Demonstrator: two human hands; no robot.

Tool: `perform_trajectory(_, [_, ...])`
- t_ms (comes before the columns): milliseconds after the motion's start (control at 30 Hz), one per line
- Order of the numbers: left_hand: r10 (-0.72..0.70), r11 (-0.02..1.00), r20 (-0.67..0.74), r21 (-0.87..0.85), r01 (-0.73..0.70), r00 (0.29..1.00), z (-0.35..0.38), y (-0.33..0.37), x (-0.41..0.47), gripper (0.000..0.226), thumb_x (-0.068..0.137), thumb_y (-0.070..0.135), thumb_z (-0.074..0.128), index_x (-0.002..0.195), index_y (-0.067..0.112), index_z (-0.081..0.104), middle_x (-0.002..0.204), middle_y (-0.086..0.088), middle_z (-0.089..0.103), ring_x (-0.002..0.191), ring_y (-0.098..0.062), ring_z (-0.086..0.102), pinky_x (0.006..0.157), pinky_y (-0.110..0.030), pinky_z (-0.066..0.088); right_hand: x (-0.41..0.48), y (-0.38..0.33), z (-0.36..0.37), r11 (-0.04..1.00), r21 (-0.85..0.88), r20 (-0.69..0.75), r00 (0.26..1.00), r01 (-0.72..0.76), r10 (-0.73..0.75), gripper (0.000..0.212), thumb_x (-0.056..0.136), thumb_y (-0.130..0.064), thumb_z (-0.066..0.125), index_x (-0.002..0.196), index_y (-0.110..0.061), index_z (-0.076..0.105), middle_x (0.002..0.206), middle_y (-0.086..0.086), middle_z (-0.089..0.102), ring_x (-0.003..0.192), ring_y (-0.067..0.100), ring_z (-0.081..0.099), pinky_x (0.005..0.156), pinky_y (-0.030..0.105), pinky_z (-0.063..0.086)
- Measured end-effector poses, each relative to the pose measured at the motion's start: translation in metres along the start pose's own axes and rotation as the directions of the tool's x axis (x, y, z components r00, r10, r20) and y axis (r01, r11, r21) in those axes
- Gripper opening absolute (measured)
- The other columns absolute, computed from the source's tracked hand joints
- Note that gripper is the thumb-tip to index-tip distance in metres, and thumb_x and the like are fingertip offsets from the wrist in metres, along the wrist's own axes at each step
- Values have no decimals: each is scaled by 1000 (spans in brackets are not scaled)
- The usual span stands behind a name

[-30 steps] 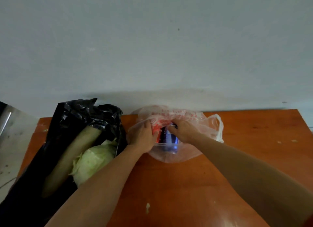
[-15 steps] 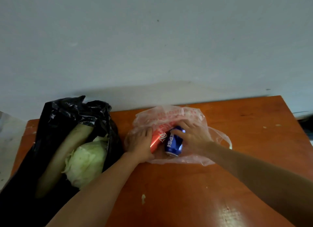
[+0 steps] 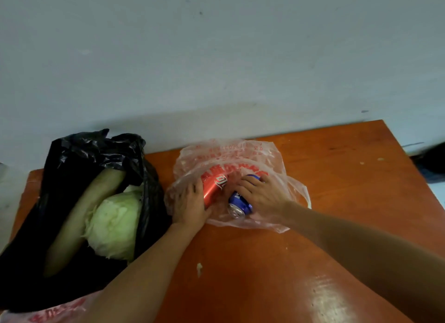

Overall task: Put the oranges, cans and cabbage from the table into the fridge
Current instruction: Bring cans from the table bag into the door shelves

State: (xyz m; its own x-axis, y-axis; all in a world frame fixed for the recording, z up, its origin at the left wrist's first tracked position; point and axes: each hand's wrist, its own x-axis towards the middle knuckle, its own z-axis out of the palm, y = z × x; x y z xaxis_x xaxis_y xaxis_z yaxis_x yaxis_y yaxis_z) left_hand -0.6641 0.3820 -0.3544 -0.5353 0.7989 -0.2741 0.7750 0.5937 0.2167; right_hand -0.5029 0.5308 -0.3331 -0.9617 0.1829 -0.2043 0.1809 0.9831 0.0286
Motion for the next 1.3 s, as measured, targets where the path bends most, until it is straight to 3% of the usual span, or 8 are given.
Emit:
perform_trajectory(100, [-16, 1000, 8, 17, 16, 1000, -3, 5, 5, 94, 81, 44, 70, 149, 11, 14, 145, -15, 39, 128, -33, 45, 103, -42, 39, -14, -1, -7, 988, 143, -71, 995, -52, 63, 81, 74, -71, 53, 136, -20, 41, 131, 2, 58, 120, 25, 55, 96, 42, 44])
perform_trajectory(200, [31, 994, 25, 102, -34, 999, -11, 12, 2, 93, 83, 42, 68, 150, 9, 12, 146, -17, 37, 128, -35, 44, 104, -44, 36, -27, -3, -20, 971, 174, -32, 985, -162, 170, 98, 68, -87, 35, 147, -29, 23, 133, 2, 56, 114, 24, 57, 94, 40, 45])
perform_trajectory(267, [100, 977, 16, 188, -101, 995, -24, 20, -2, 88, 85, 41, 65, 149, 9, 15, 147, -16, 37, 128, -34, 43, 104, -43, 35, -35, -3, -28, 944, 230, -5, 969, -238, 245, 93, 69, -78, 50, 145, -35, 21, 125, 1, 59, 109, 22, 57, 93, 40, 43])
perform_trajectory(367, [173, 961, -4, 218, -168, 985, -48, 35, -12, 78, 87, 42, 62, 147, 11, 23, 146, -13, 38, 127, -32, 44, 103, -42, 36, -50, 3, -47, 881, 337, -23, 932, -333, 361, 78, 69, -60, 68, 132, -30, 35, 116, -2, 62, 96, 18, 59, 89, 39, 49])
perform_trajectory(467, [230, 951, -42, 220, -215, 972, -72, 51, -23, 73, 89, 50, 57, 145, 14, 28, 144, -12, 41, 127, -30, 45, 101, -40, 39, -69, 9, -70, 810, 445, -55, 892, -381, 450, 74, 68, -60, 69, 125, -24, 39, 114, -2, 62, 90, 16, 60, 75, 30, 55])
perform_trajectory(800, [494, 822, -104, 378, -425, 863, -149, 168, -71, 44, 92, 44, 50, 131, 24, 45, 125, -13, 50, 100, -31, 57, 81, -37, 47, -223, 33, -130, 688, 536, -195, 721, -489, 665, 74, 70, -55, 74, 126, -25, 37, 118, -2, 61, 100, 18, 62, 74, 19, 50])
perform_trajectory(1100, [706, 669, -81, 404, -624, 704, -124, 315, -197, 46, 88, 32, 59, 131, 27, 44, 125, -11, 43, 109, -29, 49, 82, -38, 52, -437, -1, -111, 575, 578, -243, 550, -579, 799, 74, 70, -48, 75, 133, -27, 41, 120, -2, 60, 105, 19, 59, 79, 22, 50])
perform_trajectory(1300, [862, 492, -55, 331, -805, 504, -89, 451, -281, 48, 87, 32, 61, 132, 29, 44, 123, -9, 46, 108, -26, 49, 82, -36, 53, -606, -9, -101, 422, 547, -212, 369, -723, 905, 66, 68, -49, 73, 125, -26, 47, 112, -1, 62, 96, 22, 59, 80, 31, 51])
